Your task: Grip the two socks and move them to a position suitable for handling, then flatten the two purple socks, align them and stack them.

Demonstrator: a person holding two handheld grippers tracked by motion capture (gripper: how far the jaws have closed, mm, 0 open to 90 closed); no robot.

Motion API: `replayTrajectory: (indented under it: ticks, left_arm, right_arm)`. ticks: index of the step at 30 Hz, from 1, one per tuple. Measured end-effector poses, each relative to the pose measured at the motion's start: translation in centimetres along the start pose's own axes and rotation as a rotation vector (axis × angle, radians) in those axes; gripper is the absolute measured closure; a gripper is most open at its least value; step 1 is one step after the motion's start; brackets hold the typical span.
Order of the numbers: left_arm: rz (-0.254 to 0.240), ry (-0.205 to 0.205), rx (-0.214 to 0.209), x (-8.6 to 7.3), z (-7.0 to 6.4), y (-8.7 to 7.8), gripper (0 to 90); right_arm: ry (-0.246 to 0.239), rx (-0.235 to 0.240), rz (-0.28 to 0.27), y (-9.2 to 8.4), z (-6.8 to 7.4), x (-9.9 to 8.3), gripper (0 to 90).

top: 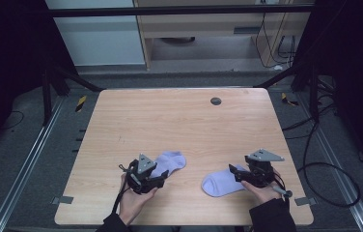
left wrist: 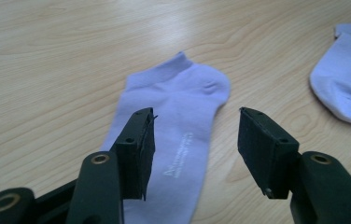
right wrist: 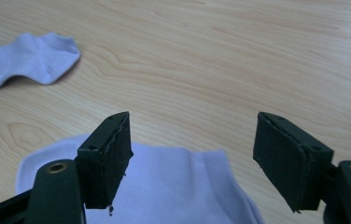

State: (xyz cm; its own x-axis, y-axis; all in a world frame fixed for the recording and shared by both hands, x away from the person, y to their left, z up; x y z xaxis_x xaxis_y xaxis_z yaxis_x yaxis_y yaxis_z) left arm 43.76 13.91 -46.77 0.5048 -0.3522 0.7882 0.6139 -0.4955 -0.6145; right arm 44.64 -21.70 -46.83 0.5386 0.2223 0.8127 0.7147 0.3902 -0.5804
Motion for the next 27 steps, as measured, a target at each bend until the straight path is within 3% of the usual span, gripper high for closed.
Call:
replayTrajectory:
  ticks: [7, 18, 27]
  left_arm:
    - [0.007, 0.031, -0.044, 1.0, -2.6, 1.3, 44.9]
    - [0.027, 0.102, -0.106, 2.0, -7.1, 3.6, 45.6]
    - [0.079, 0.113, -0.135, 2.1, -9.0, 6.2, 50.9]
  right_arm:
    - [0.006, -0.038, 0.018, -0.8, -1.5, -1.4, 30.0]
    - [-0.013, -0.072, 0.065, -1.6, -2.2, -2.9, 37.9]
    - [-0.001, -0.070, 0.121, -0.9, -2.7, -3.5, 49.3]
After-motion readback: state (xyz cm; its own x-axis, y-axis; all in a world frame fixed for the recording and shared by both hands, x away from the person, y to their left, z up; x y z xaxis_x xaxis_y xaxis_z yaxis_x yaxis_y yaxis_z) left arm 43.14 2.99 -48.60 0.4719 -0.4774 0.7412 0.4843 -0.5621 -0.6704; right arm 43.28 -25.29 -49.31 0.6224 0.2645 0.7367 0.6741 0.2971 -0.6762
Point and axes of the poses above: each handheld gripper's, and its own axes: y roughly forward along the jaws, x roughly out of its top, z roughly to its left, the point moved 1 cm from there along y, roughly forward along the jaws, and after that the axes turned 1 degree about -x, right-handed, at the moved point
